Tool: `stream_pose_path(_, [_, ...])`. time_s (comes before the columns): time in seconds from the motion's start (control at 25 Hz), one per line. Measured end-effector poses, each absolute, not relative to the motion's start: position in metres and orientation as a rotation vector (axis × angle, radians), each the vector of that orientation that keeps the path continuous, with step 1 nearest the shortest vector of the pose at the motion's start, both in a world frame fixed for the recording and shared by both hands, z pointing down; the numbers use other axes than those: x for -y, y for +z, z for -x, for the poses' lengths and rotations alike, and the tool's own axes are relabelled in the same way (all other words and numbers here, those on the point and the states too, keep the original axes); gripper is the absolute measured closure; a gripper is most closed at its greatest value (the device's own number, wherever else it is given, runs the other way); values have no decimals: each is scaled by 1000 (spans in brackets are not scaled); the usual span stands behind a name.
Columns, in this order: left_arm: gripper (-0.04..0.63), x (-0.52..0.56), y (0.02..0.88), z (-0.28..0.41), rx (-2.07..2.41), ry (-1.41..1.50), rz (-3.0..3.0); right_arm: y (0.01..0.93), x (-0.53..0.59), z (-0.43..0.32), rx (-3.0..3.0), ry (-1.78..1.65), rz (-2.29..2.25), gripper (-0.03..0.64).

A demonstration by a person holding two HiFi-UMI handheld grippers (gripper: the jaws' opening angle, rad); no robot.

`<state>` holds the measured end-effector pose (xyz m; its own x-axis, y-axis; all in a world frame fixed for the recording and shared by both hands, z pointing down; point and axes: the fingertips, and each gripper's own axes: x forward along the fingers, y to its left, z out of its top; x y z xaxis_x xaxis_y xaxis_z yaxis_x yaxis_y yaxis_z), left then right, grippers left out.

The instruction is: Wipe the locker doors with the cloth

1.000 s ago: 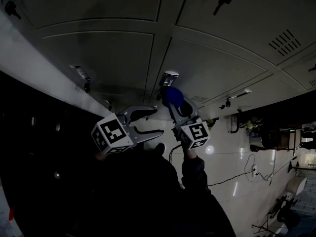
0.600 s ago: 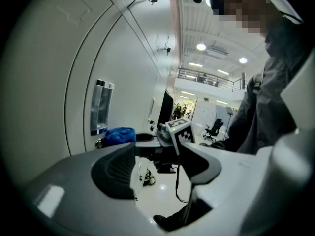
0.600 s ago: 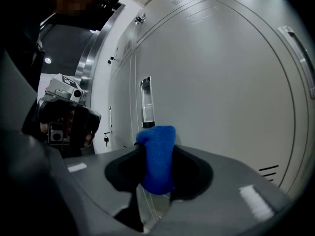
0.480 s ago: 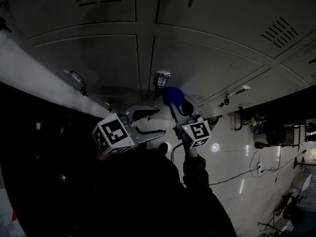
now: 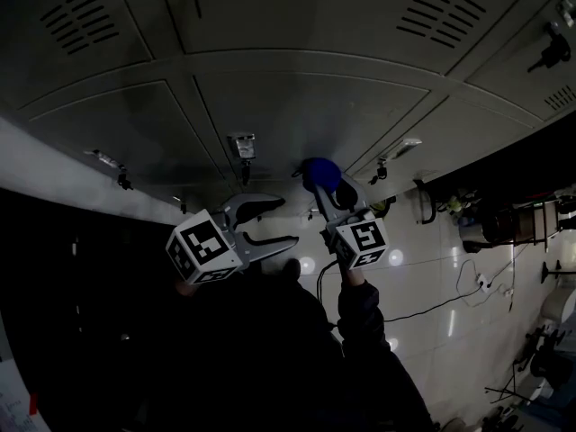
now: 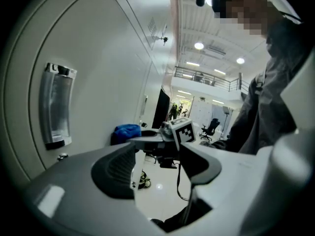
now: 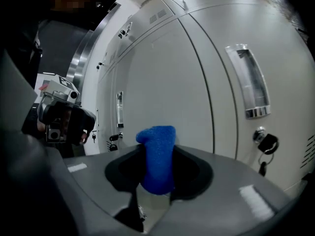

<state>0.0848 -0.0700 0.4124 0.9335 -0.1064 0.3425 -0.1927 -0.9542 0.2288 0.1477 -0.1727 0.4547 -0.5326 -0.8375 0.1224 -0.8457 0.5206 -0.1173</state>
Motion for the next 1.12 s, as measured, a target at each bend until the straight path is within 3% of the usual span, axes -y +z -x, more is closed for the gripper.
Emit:
stream_pose_path(0.56, [333, 64, 418, -148, 148, 528, -2816, 465, 172, -230, 2605, 305, -1627, 489])
stream_pose_path(0.84, [331, 61, 425, -138, 193, 533, -2781, 462, 164, -222, 2624, 260, -1605, 490])
stream_pose_path(1.12, [331, 52, 433, -102, 230, 534, -2755, 467, 151, -166, 2688, 243, -1500, 489])
